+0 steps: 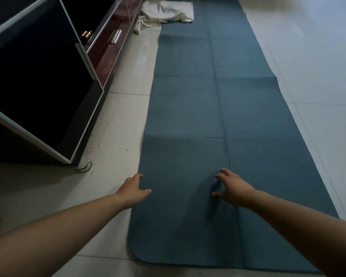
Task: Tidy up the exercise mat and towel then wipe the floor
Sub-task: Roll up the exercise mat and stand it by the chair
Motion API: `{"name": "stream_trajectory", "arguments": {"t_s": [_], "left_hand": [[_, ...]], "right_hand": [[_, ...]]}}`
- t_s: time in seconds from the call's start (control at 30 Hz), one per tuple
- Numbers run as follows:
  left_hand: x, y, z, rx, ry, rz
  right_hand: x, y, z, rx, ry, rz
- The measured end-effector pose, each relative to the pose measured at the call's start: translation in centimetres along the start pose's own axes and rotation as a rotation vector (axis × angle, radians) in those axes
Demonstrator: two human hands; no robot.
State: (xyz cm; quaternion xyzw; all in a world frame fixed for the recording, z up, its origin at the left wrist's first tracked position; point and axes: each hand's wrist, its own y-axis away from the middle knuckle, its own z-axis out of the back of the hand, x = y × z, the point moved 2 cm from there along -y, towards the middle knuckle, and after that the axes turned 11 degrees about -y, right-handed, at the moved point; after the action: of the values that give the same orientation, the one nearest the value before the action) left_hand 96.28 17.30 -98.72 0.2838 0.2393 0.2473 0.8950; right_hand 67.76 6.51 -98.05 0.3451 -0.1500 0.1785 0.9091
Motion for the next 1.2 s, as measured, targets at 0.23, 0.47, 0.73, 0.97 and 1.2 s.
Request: {"name": "stream_trajectory", "arguments": {"t_s": [0.23,0.47,0.73,0.97,1.2], "left_hand": [[0.1,-0.5,1.0,-0.069,0.137,0.077],[-0.3,0.3,2.5,-0.116,0.340,0.018],[-0.8,2.4,3.8,0.025,0.491,-0.052],[-1.4,3.4,4.3,0.014,0.519,-0.117],[-3.2,5.9,5.5,0.021,0.537,-0.225]], "right_hand": [[-1.2,1.2,-0.7,0.023,0.014,0.004],[1.6,3.5,-3.0,0.088,-0.013,0.231],[1.5,6.4,-5.2,0.096,-0.028,0.285],[2.7,8.6,-5.2,0.007,-0.106,0.328],[5.1,8.9,-2.6,-0.121,-0.194,0.392]]}}
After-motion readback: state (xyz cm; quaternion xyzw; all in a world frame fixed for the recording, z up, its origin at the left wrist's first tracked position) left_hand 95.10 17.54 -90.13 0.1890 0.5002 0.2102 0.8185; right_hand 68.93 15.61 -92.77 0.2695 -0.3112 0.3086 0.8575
